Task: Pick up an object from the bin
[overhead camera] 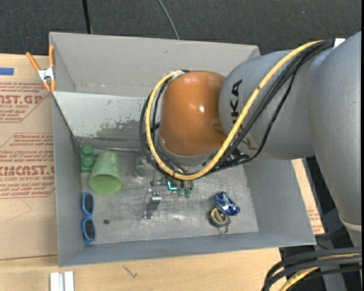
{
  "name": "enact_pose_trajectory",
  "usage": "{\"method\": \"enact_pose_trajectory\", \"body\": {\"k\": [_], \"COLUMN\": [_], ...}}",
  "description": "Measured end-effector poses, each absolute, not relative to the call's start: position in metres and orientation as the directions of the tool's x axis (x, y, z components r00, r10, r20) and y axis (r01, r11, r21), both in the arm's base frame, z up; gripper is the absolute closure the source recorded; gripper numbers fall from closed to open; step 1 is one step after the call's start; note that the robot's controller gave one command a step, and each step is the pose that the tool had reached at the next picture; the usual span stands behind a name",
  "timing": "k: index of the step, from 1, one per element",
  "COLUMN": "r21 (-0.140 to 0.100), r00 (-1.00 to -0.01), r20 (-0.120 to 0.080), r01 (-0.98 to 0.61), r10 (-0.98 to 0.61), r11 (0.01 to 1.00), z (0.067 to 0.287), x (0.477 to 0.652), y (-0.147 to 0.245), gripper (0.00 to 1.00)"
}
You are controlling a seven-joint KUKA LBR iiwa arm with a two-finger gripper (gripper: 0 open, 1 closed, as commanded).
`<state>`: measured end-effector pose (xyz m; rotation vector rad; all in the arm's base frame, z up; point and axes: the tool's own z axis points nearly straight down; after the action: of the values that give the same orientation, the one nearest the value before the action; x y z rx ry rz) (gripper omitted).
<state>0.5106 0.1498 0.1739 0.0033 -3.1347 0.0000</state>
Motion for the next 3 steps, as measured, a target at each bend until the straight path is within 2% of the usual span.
{"method": "enact_pose_trajectory", "body": {"k": [1, 2, 3], "r21": [-0.002, -0.002, 0.003], "r00": [-0.978, -0.95, -0.907], "r20": [0.003, 0.002, 0.006], "r01": [-0.211, -0.313, -0.422], "r10": [-0.21, -0.313, -0.422], "r11": [0.978, 0.95, 0.907], "z": [0.154, 0.14, 0.085], "x": [0.487, 0.496, 0.519], "y": [0.071, -0.004, -0.068], "gripper": [0.0, 0.0, 0.0]}}
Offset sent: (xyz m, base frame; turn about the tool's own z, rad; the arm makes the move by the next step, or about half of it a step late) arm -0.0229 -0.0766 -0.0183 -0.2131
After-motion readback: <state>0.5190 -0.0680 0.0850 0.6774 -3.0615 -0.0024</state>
